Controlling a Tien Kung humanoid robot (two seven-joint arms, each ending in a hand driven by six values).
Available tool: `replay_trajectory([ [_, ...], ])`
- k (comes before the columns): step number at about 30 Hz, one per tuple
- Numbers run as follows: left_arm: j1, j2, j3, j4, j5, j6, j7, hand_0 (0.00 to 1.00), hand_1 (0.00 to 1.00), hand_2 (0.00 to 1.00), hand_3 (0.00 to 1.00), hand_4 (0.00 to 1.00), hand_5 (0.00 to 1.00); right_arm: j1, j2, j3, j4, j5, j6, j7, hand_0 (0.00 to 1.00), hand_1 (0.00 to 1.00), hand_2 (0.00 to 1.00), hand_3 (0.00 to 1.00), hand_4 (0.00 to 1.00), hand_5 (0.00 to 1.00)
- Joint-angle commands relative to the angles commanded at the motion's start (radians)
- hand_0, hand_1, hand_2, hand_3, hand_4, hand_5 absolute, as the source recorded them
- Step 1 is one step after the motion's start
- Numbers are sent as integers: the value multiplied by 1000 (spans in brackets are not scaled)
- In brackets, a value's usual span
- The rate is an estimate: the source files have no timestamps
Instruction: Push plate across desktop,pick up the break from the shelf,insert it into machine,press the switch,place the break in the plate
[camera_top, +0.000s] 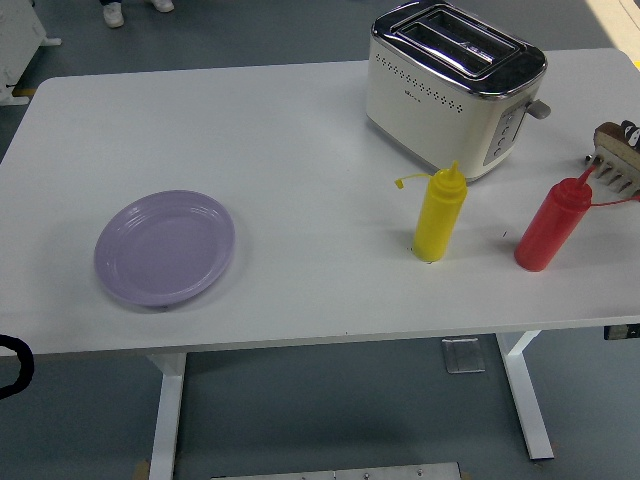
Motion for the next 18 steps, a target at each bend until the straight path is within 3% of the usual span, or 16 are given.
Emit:
replay_trajectory([
  [5, -10, -11, 45, 34, -5, 5, -16, 893, 811, 786, 794, 806, 998, 0, 6, -20, -1, -66, 13, -6, 806, 797, 810, 859, 745, 72],
  [18, -22, -24, 140, 49, -25, 6, -18, 895, 820, 789, 798, 805, 998, 1, 16, -56, -25, 32, 38, -13, 792, 787, 805, 860, 751, 89],
])
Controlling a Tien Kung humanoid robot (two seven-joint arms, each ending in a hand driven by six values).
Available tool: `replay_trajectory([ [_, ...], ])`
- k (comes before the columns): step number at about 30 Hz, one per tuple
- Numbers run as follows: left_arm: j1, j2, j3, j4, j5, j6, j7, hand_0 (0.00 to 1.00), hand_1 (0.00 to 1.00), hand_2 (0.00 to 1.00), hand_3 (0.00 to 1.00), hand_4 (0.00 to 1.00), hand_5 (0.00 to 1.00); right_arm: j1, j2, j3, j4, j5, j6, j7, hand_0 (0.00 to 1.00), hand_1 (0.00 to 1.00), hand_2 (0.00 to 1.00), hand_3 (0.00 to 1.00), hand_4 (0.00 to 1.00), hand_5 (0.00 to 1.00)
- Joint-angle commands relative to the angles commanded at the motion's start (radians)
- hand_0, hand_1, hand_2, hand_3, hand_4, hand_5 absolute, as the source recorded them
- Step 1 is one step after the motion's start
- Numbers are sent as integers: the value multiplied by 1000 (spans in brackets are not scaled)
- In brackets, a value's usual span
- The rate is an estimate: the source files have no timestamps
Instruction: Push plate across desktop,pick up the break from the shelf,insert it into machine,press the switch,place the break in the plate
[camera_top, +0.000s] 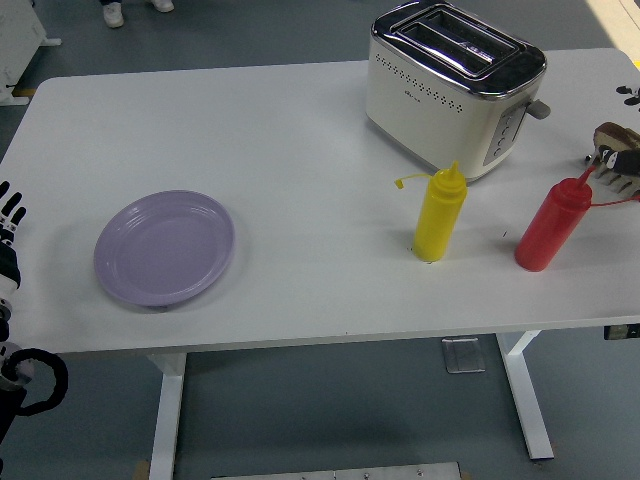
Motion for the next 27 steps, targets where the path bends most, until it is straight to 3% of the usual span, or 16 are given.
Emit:
replay_trajectory([
  [17, -25, -13, 10, 26, 32, -37, 72, 898, 821, 801, 806, 802, 998, 43, 24, -73, -163, -31, -105, 60, 753, 747, 758, 823, 751, 97],
  [18, -28, -14, 12, 29, 31, -39, 74, 897, 822, 799, 803, 803, 998, 45, 26, -77, -171, -32, -110, 61, 699, 690, 688, 772, 722, 88],
  [27, -47, -29, 57, 57, 9, -48, 78, 889, 821, 797, 797, 801, 998, 66, 40, -113, -240, -24, -178, 71, 664, 645, 624, 712, 709, 87],
])
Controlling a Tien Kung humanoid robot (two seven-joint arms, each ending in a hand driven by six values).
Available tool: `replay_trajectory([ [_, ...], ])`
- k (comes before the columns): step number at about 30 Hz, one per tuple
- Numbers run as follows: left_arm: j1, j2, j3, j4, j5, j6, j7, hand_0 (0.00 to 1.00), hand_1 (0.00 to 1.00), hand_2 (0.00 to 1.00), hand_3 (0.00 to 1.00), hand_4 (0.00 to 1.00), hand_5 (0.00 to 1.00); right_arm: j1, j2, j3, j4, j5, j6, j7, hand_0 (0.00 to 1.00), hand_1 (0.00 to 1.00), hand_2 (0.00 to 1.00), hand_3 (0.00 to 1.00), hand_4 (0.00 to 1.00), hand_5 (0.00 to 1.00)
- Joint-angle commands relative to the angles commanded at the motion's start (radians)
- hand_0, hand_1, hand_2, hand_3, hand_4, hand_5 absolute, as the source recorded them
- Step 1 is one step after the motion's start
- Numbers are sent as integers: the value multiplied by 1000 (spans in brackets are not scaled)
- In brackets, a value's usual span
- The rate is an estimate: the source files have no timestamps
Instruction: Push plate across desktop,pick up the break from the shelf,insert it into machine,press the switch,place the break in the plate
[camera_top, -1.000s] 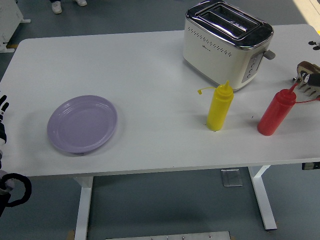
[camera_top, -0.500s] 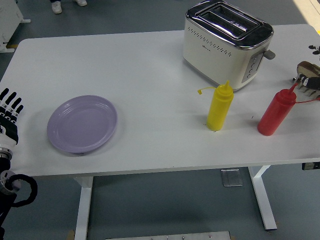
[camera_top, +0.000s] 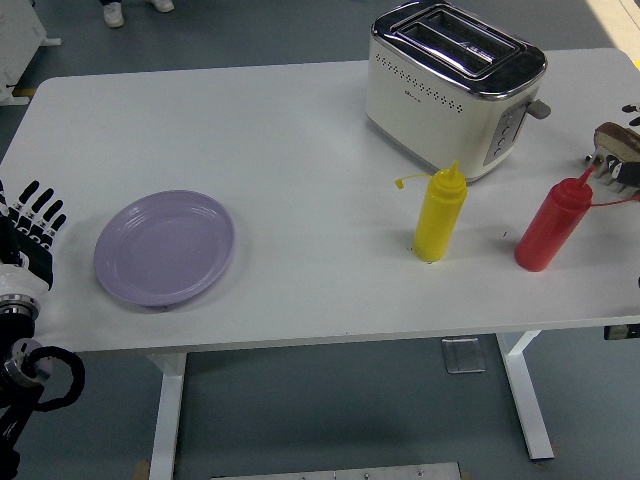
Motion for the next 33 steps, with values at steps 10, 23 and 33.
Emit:
replay_trajectory([
  [10, -13, -18, 93, 11, -31, 2, -4, 885, 820, 797, 787, 795, 998, 5, 4, -20, -21, 10, -34, 6, 618, 613, 563, 606, 660, 74],
  [23, -31, -31, 180, -7, -44, 4, -3, 883, 819, 796, 782, 789, 998, 7, 5, -29, -20, 8, -56, 7, 609, 608, 546, 568, 645, 70],
  [33, -32, -30, 198, -64, -52, 3, -2, 876, 813, 789, 777, 786, 998, 7, 3, -32, -17, 13, -72, 7, 586, 598, 520, 534, 607, 52],
])
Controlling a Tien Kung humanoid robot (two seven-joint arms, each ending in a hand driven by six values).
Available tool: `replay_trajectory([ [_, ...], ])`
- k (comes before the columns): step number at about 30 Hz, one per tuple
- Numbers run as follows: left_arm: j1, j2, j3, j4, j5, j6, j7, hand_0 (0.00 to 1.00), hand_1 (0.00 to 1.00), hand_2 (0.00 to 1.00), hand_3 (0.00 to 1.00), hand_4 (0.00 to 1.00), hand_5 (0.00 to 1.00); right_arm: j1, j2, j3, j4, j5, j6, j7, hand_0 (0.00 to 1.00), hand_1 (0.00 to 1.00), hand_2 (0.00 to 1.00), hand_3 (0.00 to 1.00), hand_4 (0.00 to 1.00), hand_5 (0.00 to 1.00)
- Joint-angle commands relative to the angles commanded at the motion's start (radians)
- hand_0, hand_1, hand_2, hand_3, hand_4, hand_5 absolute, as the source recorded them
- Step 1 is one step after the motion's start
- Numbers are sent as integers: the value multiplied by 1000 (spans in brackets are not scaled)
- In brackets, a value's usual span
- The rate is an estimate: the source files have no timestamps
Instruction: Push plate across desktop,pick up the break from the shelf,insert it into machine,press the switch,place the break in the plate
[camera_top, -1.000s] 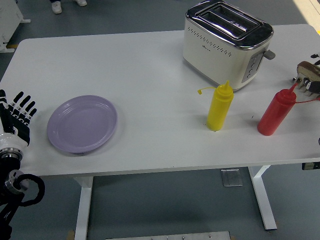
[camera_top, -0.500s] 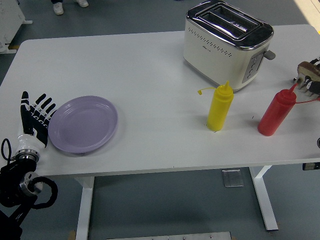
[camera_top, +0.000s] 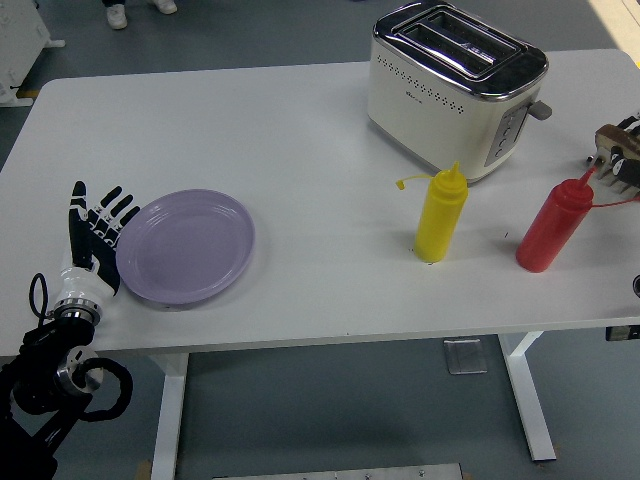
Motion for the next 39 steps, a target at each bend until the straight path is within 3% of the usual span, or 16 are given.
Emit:
replay_trajectory([
  [17, -24, 1, 65, -63, -19, 0, 8, 873, 812, 785, 774, 785, 998, -2, -2, 4, 14, 13, -39, -1, 557, 578, 488, 508, 589, 52],
  [18, -25, 1, 68, -66, -20, 0, 9, 871, 809, 785, 771, 785, 998, -2, -2, 5, 16, 14, -42, -1, 528, 555, 473, 500, 518, 3],
  [23, -31, 5, 85, -85, -26, 1, 12, 871, 809, 785, 771, 785, 998, -3, -5, 10, 36, 22, -69, -5, 528, 555, 473, 500, 518, 3],
  [24, -33, 5, 89, -88, -27, 1, 12, 870, 809, 782, 769, 784, 998, -3, -5, 11, 40, 23, -74, -7, 494, 528, 480, 507, 342, 2],
  [29, -42, 3, 109, -97, -32, 1, 13, 870, 809, 782, 769, 784, 998, -4, -7, 22, 65, 21, -100, -16, 494, 528, 480, 507, 342, 2],
  [30, -43, 3, 112, -98, -33, 1, 14, 868, 807, 781, 769, 784, 998, -4, -7, 24, 68, 20, -103, -17, 467, 505, 463, 490, 203, 2],
  [35, -51, 4, 126, -119, -33, 3, 17, 868, 807, 781, 769, 784, 998, -1, -13, 43, 102, 8, -111, -34, 467, 505, 463, 490, 203, 2],
  [36, -52, 4, 127, -123, -33, 3, 18, 868, 807, 780, 768, 784, 998, -1, -14, 45, 107, 7, -111, -35, 483, 494, 460, 483, 146, 2],
  [39, -53, 6, 130, -131, -33, 3, 19, 868, 807, 780, 768, 784, 998, 0, -17, 52, 124, 10, -112, -39, 483, 494, 460, 483, 146, 2],
])
